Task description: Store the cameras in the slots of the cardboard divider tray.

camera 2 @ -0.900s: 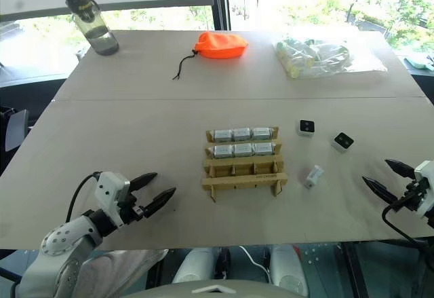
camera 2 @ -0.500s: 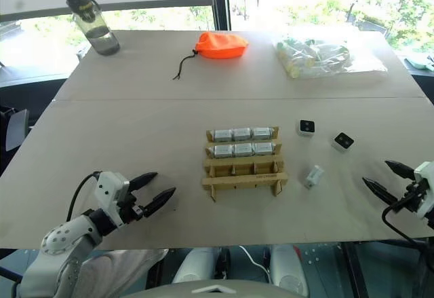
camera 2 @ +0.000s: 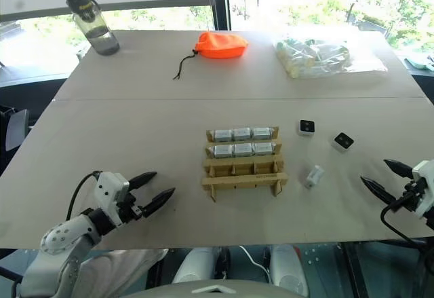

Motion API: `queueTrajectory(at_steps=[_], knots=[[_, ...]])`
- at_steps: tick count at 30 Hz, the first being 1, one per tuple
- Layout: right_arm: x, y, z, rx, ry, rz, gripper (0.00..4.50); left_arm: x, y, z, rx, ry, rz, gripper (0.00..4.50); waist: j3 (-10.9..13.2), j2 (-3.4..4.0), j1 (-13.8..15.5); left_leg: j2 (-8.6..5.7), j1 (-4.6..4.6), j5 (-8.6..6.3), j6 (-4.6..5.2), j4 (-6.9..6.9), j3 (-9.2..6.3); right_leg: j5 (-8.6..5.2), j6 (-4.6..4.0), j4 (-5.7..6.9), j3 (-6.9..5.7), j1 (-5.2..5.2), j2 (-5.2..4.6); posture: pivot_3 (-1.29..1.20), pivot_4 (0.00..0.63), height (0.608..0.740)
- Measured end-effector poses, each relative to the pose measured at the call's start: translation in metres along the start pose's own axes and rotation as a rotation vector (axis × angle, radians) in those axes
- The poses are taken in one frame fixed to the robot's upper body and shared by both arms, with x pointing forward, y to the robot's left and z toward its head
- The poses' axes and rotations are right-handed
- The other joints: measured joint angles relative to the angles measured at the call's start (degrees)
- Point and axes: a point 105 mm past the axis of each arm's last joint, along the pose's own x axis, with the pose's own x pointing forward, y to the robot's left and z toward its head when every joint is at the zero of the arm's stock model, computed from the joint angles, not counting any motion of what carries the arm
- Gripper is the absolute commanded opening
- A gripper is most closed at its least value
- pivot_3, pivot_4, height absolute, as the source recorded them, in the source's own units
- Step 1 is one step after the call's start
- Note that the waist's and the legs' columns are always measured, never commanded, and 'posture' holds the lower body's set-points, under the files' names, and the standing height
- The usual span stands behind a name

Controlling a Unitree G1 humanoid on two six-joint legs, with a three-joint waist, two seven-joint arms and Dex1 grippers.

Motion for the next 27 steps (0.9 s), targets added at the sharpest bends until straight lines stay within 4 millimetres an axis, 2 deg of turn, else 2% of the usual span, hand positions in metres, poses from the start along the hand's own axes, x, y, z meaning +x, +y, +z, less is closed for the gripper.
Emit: queueTrajectory(at_steps=[2, 5, 7, 9, 12, 17, 21, 23, 27], knots=[[0.005, 0.010, 0.008, -0.011, -0.002, -0.017, 4.50, 0.000, 0.014, 0.005, 0.045, 0.016, 0.006, 3.83, -0.01, 0.01, 0.03, 0.03, -0.09, 0.00, -0.01, 0.00, -0.06, 0.00, 0.00, 0.00, -0.07, -0.07, 0.01, 0.00, 0.150, 0.740], [0.007, 0.025, 0.010, 0.035, 0.018, -0.061, 4.50, 0.001, 0.022, 0.016, 0.101, 0.025, -0.070, 3.83, -0.02, 0.01, 0.08, 0.02, -0.44, 0.01, -0.03, 0.02, -0.07, 0.01, -0.02, 0.02, -0.11, -0.37, -0.04, 0.00, 0.150, 0.740], [0.010, 0.041, 0.013, 0.105, 0.017, -0.096, 4.50, -0.001, 0.030, 0.031, 0.150, 0.022, -0.147, 3.83, -0.03, 0.01, 0.01, 0.03, -0.80, 0.06, -0.11, 0.10, -0.27, 0.03, -0.03, 0.01, -0.35, -0.58, -0.03, 0.00, 0.150, 0.740], [0.014, 0.045, 0.016, 0.157, 0.010, -0.179, 4.50, -0.002, 0.035, 0.047, 0.186, -0.003, -0.201, 3.83, -0.04, 0.05, -0.06, -0.02, -0.82, 0.19, -0.34, 0.10, -0.21, 0.03, -0.02, 0.01, -0.35, -0.60, -0.09, 0.00, 0.150, 0.740], [0.021, 0.051, 0.020, 0.269, -0.037, -0.380, 4.50, -0.007, 0.034, 0.071, 0.210, -0.052, -0.353, 3.83, -0.03, 0.02, -0.27, -0.02, -0.85, 0.20, -0.36, 0.10, -0.17, 0.02, -0.01, -0.01, -0.48, -0.63, -0.06, 0.00, 0.150, 0.740], [0.023, 0.060, 0.029, 0.344, -0.055, -0.548, 4.50, -0.013, 0.033, 0.099, 0.240, -0.092, -0.528, 3.83, -0.01, 0.07, -0.26, -0.09, -0.90, 0.21, -0.38, 0.11, -0.07, 0.01, 0.02, 0.03, -0.46, -0.74, 0.17, 0.00, 0.150, 0.740], [0.031, 0.082, 0.043, 0.364, -0.061, -0.547, 4.50, -0.017, 0.036, 0.114, 0.272, -0.108, -0.635, 3.83, -0.01, 0.06, -0.36, -0.07, -0.88, 0.23, -0.41, 0.11, -0.07, -0.03, 0.08, 0.06, -0.44, -0.74, 0.28, 0.00, 0.150, 0.740], [0.038, 0.101, 0.051, 0.406, -0.059, -0.516, 4.50, -0.023, 0.035, 0.117, 0.277, -0.075, -0.694, 3.83, -0.03, 0.02, -0.76, -0.04, -0.90, 0.25, -0.44, 0.11, -0.09, -0.02, 0.08, 0.07, -0.42, -0.76, 0.32, 0.00, 0.150, 0.740], [0.042, 0.121, 0.049, 0.434, 0.021, -0.475, 4.50, -0.025, 0.034, 0.122, 0.288, -0.061, -0.727, 3.83, -0.03, 0.02, -1.35, -0.05, -0.91, 0.26, -0.45, 0.11, -0.07, 0.00, 0.05, 0.06, -0.39, -0.76, 0.30, 0.00, 0.150, 0.740]])
